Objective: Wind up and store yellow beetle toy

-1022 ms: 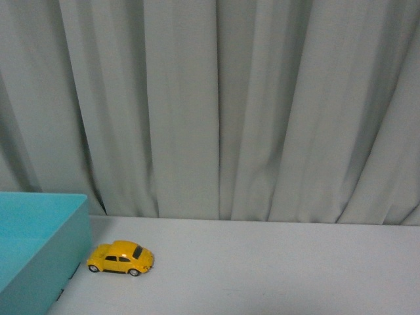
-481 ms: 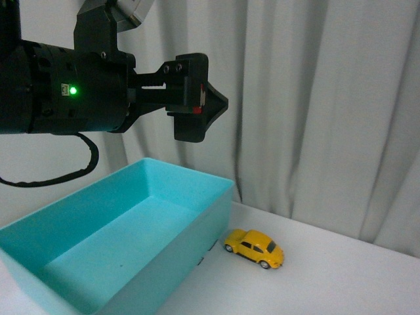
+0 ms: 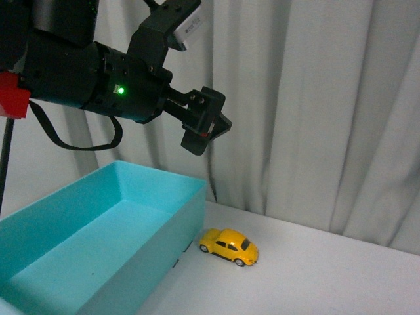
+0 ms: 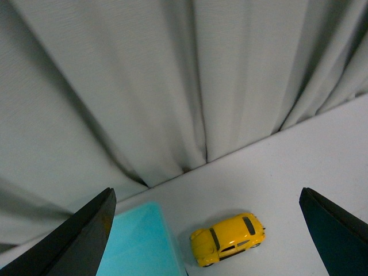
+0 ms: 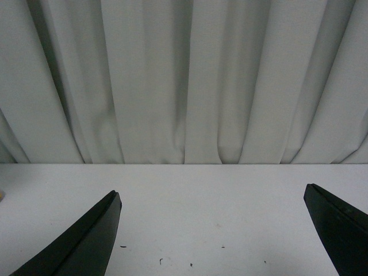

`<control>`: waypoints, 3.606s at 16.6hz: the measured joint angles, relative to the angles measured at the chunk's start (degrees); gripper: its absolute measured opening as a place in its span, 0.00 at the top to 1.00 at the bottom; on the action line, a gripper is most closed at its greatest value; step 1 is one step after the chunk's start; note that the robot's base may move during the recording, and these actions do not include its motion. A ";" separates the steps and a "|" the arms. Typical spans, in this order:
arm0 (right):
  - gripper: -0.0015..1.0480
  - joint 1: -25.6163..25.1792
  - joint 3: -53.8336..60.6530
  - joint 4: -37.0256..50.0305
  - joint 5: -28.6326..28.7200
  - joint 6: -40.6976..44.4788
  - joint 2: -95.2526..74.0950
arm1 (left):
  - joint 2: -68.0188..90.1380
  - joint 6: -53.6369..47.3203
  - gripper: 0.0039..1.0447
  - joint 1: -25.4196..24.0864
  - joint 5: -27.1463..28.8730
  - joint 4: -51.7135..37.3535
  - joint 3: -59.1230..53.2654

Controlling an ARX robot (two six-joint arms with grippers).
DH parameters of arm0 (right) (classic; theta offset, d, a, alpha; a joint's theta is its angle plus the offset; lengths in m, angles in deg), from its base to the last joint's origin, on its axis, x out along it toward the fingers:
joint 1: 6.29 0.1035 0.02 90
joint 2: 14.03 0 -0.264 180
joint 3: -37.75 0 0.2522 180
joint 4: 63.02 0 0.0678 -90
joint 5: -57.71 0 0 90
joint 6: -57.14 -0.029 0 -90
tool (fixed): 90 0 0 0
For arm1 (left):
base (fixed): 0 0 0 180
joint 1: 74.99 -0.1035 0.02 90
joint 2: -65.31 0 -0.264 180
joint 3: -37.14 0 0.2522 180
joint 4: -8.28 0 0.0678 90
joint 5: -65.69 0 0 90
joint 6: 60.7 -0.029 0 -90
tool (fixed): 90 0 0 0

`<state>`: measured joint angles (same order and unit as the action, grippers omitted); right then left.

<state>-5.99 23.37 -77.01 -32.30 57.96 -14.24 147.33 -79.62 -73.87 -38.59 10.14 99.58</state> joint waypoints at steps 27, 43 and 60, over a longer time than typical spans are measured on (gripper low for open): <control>0.06 0.00 0.00 0.00 0.00 0.02 0.00 | 49.94 -73.59 0.06 5.99 16.94 47.08 47.15; 0.06 0.00 0.00 0.00 0.00 0.02 0.00 | 49.55 -65.99 0.69 8.57 15.21 48.50 47.98; 0.06 0.00 0.00 0.02 0.00 0.02 0.00 | 20.33 -33.07 0.69 -14.78 6.95 49.07 37.86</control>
<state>-5.99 23.37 -76.99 -32.30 57.98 -14.24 167.66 -112.69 -88.64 -31.64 59.21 137.44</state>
